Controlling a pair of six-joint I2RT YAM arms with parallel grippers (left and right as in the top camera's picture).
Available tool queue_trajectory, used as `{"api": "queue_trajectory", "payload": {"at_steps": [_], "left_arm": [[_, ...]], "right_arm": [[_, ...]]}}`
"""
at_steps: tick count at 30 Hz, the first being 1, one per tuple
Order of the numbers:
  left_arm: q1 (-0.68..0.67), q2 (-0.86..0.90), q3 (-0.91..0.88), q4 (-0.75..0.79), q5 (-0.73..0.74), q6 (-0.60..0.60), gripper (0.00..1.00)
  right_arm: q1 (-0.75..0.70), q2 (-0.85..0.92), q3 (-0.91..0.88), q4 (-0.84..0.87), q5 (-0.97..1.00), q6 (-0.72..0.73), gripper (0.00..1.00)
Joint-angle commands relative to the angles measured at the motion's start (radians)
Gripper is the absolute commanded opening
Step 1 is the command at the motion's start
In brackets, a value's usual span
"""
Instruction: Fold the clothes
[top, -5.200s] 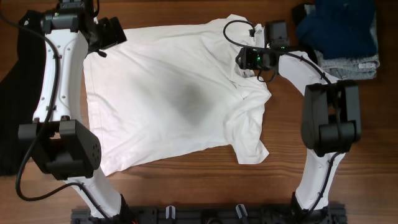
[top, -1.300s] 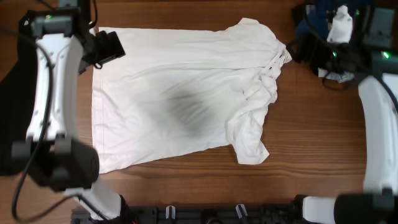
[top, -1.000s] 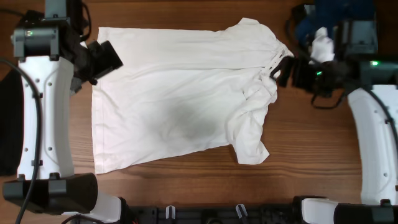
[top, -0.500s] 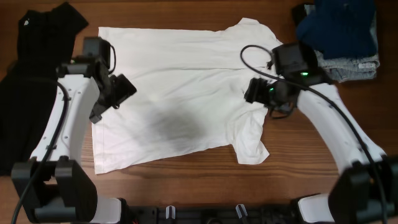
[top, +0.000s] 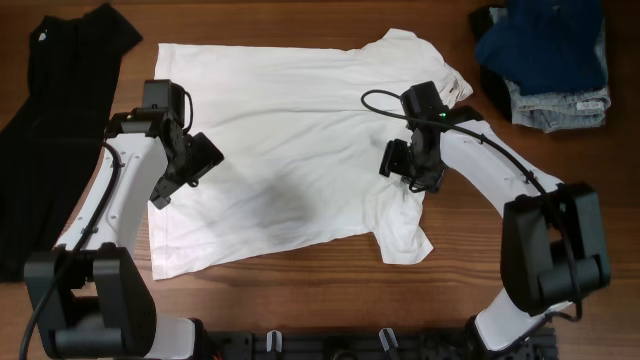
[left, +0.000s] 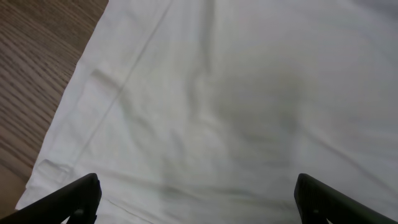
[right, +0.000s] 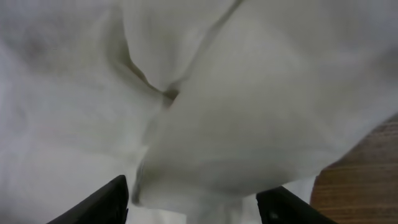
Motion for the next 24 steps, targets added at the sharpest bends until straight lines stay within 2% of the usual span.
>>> {"api": "queue_trajectory", "payload": {"at_steps": [1,5,6,13,18,22,23,24], "left_arm": [[0.005,-0.017,-0.012,0.015,-0.021,-0.019,1.00],[0.005,-0.017,-0.012,0.023,-0.021,-0.019,1.00],[0.005,-0.017,-0.012,0.022,-0.021,-0.019,1.00],[0.005,-0.017,-0.012,0.022,-0.021,-0.018,1.00],[0.005,-0.017,-0.013,0.021,-0.021,-0.018,1.00],[0.005,-0.017,-0.013,0.013,-0.021,-0.015,1.00],[0.005,-0.017,-0.013,0.010,-0.021,-0.015,1.00],[0.005,-0.017,-0.013,0.007,-0.021,-0.015,1.00]], "right_arm": [[-0.003,0.003,-0.005,0.027,0.051,0.023,0.49],[-0.009,-0.001,-0.005,0.021,0.051,0.014,0.18],[-0.017,-0.005,-0.005,0.014,0.051,0.013,0.05],[-0.104,-0.103,0.011,-0.103,0.094,0.000,0.04],[-0.232,-0.217,0.011,-0.246,0.095,-0.115,0.04],[-0.338,-0.233,0.010,-0.375,0.098,-0.175,0.04],[-0.356,-0.230,0.009,-0.394,0.100,-0.188,0.06],[-0.372,-0.229,0.007,-0.406,0.101,-0.198,0.13]]}}
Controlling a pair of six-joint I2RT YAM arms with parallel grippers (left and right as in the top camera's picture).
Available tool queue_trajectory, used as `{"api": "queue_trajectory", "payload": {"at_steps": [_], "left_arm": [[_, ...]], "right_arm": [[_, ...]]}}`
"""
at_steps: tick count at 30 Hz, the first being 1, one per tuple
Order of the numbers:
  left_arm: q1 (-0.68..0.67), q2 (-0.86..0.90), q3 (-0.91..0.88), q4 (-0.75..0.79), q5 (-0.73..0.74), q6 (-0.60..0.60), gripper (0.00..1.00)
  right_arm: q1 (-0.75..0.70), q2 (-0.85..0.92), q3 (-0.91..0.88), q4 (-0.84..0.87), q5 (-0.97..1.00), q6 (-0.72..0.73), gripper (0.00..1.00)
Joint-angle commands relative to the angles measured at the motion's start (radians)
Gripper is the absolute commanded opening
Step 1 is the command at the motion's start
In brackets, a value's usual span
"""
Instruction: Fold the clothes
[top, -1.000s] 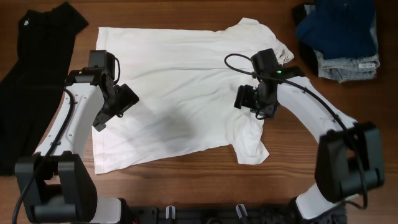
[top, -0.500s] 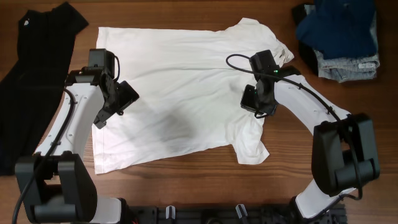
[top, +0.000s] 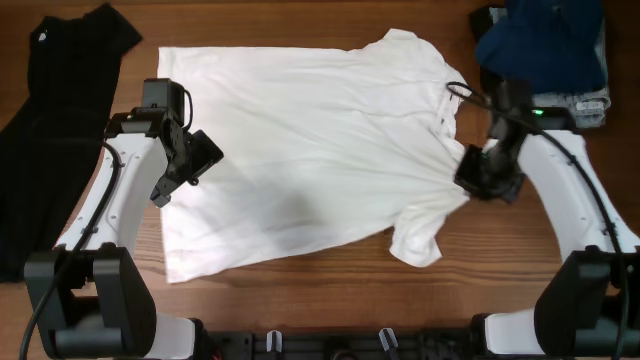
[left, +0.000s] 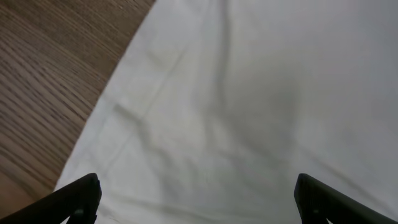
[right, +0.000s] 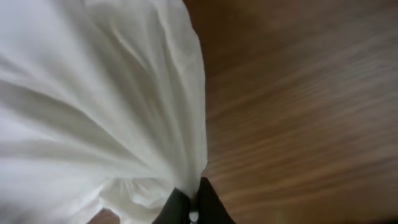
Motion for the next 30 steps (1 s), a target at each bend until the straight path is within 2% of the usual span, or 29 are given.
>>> {"api": "queue_trajectory", "payload": {"at_steps": [1,4,6,7,8,13,19,24,30], "left_arm": [[0.005,-0.017,-0.012,-0.013,-0.017,-0.010,1.00],[0.005,-0.017,-0.012,-0.018,-0.017,-0.010,1.00],[0.005,-0.017,-0.012,-0.021,-0.017,-0.009,1.00],[0.005,-0.017,-0.012,-0.022,-0.017,-0.009,1.00],[0.005,-0.017,-0.012,-0.023,-0.017,-0.009,1.00],[0.007,-0.027,-0.012,-0.064,-0.012,-0.002,1.00],[0.009,-0.172,-0.012,-0.167,0.042,-0.052,1.00],[0.005,-0.314,-0.098,-0.197,0.047,-0.195,1.00],[0.005,-0.343,-0.291,-0.189,0.120,-0.369,0.98]], "right_arm": [[-0.067,-0.002,0.002,-0.041,0.042,-0.073,0.23],[-0.093,-0.002,0.000,-0.040,0.060,-0.076,0.35],[-0.104,-0.002,0.000,-0.035,0.060,-0.076,0.60],[-0.106,-0.002,0.000,-0.036,0.060,-0.076,0.67],[-0.108,-0.003,0.000,-0.039,0.056,-0.076,0.69],[-0.102,-0.040,0.001,-0.060,0.007,-0.100,0.68],[-0.006,-0.237,0.001,-0.072,-0.121,-0.093,0.68],[0.106,-0.274,-0.010,-0.073,-0.122,-0.058,0.70],[0.130,-0.265,-0.076,-0.023,-0.122,-0.046,0.70]]}}
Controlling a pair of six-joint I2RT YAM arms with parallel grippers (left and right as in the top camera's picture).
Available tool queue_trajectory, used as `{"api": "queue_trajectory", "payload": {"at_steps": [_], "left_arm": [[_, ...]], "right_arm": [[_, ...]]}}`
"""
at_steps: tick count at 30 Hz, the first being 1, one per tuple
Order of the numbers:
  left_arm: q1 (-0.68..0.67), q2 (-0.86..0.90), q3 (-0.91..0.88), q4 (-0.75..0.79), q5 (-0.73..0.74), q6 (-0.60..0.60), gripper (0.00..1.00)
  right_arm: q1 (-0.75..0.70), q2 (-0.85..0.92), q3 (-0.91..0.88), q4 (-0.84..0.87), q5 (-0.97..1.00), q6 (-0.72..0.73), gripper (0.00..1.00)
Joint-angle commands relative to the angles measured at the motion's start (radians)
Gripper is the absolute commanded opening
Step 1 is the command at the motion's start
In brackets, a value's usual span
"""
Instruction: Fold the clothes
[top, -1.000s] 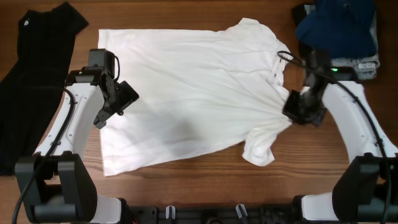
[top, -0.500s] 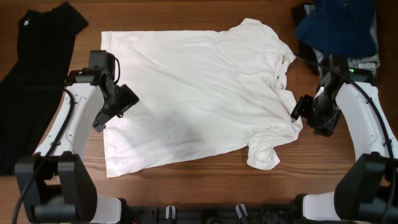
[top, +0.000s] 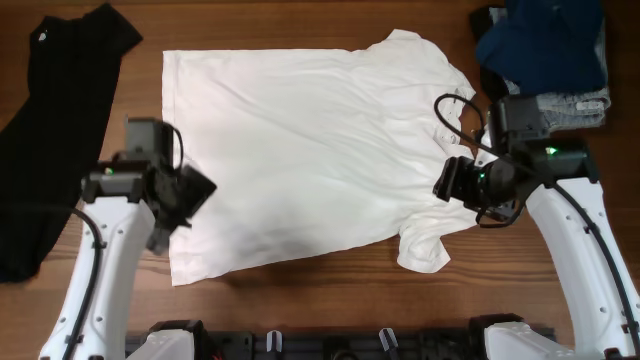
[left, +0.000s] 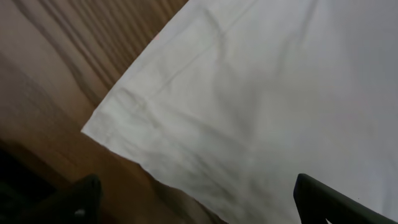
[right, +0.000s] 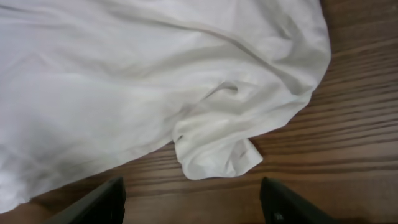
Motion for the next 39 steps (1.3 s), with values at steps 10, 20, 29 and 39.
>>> {"api": "queue_trajectory", "payload": {"at_steps": [10,20,29,39], "left_arm": [[0.005,0.000,-0.317,0.115,0.049,-0.476,0.92],[0.063,0.002,-0.506,0.374,0.029,-0.511,0.82],[0.124,0.002,-0.531,0.391,-0.002,-0.504,0.04],[0.124,0.001,-0.531,0.534,-0.012,-0.503,0.04]], "right_arm": [[0.005,0.012,-0.055,0.081,-0.018,0.016,0.71],[0.005,0.012,-0.055,0.098,-0.018,0.015,0.71],[0.005,0.012,-0.055,0.073,-0.033,0.026,0.72],[0.006,0.012,-0.108,-0.039,-0.126,0.045,0.70]]}}
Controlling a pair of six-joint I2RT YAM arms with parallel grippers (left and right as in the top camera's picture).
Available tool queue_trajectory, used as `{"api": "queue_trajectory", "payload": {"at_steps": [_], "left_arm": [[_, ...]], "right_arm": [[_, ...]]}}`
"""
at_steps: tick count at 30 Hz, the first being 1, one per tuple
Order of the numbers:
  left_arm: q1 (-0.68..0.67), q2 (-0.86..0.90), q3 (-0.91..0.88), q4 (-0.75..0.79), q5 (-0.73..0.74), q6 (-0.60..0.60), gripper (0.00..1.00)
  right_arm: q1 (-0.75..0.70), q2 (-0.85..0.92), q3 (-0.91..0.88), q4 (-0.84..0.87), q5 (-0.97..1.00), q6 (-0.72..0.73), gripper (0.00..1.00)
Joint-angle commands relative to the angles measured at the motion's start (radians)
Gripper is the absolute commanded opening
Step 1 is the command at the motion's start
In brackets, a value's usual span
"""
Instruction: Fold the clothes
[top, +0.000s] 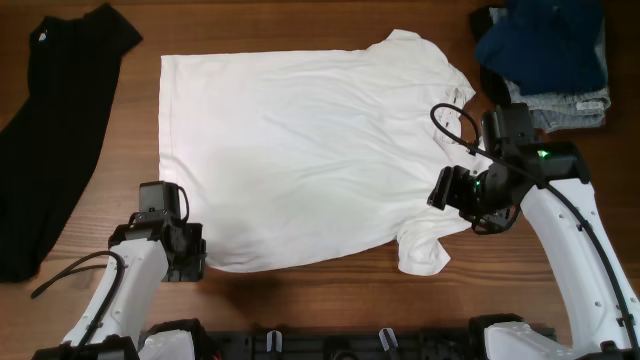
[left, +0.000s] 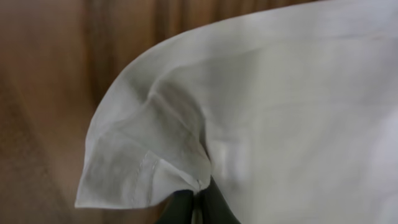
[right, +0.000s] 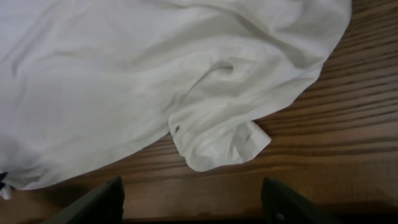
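Note:
A white T-shirt (top: 300, 150) lies spread flat on the wooden table, hem to the left, collar to the right. My left gripper (top: 192, 262) is shut on the shirt's near-left hem corner (left: 146, 158), which bunches up between the black fingers (left: 180, 208). My right gripper (top: 452, 195) hovers open beside the near sleeve (top: 425, 245); that sleeve (right: 217, 140) lies crumpled ahead of its fingers (right: 93, 202), with nothing between them.
A black garment (top: 50, 120) lies along the table's left side. At the far right corner sits a pile of dark blue and denim clothes (top: 545, 55). Bare wood (top: 300, 300) runs along the front edge.
My left gripper was open over the shirt's near-left edge; it has moved nearer the front edge and shut on the hem corner. The right gripper has hardly moved and stays open.
At first both grippers were open over the shirt, the right one at the near sleeve. Then the right was shut on the sleeve, farther right, with the shirt stretched. Later it had let go. Now the left is shut on the near-left hem corner.

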Motion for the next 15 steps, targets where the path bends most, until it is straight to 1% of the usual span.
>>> {"api": "queue_trajectory", "payload": {"at_steps": [1,6,10,13,15], "left_arm": [[0.010,0.029,-0.044,0.068,-0.068,-0.005,0.04],[0.010,0.029,-0.044,0.117,-0.069,-0.002,0.04],[0.010,0.029,-0.044,0.141,-0.072,-0.001,0.04],[0.010,0.029,-0.044,0.148,-0.072,-0.001,0.04],[0.010,0.029,-0.044,0.148,-0.072,-0.001,0.04]], "right_arm": [[0.010,0.009,-0.077,-0.018,-0.084,0.016,0.69],[0.070,0.009,-0.172,0.006,-0.121,0.019,0.61],[0.201,0.009,-0.187,0.062,-0.116,0.040,0.59],[0.323,0.013,-0.187,0.098,-0.026,0.103,0.59],[0.378,0.026,-0.187,0.098,0.037,0.134,0.59]]}}
